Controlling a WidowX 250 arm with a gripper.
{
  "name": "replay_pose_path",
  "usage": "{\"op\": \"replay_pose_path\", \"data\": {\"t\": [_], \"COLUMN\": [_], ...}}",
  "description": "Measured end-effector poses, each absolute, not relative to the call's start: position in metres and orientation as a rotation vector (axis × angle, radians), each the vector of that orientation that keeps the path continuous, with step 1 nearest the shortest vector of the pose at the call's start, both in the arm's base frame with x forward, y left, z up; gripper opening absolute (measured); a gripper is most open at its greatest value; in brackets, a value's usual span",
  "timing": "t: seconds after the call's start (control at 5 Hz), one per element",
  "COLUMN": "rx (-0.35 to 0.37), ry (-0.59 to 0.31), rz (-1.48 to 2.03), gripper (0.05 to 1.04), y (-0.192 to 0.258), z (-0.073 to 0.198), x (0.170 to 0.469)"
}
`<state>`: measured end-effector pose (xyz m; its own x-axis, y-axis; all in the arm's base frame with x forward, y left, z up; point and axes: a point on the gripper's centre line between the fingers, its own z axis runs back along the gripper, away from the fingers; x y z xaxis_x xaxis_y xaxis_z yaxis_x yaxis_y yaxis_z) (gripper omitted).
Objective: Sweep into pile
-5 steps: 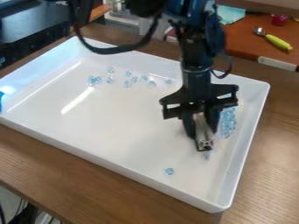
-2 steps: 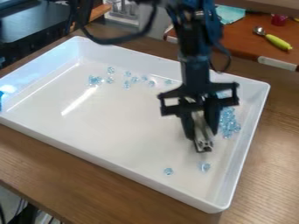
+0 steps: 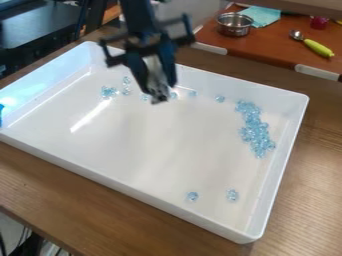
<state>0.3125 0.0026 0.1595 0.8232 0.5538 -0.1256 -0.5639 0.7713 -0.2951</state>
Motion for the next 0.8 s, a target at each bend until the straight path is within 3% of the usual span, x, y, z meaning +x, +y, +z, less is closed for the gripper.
{"op": "replay_pose_path", "data": {"t": [0.2, 0.4, 0.8], "rx": [-0.292, -0.199, -0.107], "ry": [0.004, 0.005, -0.021], "rz": [0.582, 0.503, 0.500], "gripper": [0.380, 0.380, 0.380], "y": [0.053, 0.094, 0.165], "z": [0.171, 0.155, 0.135], "x": [0.305, 0.310, 0.324]}}
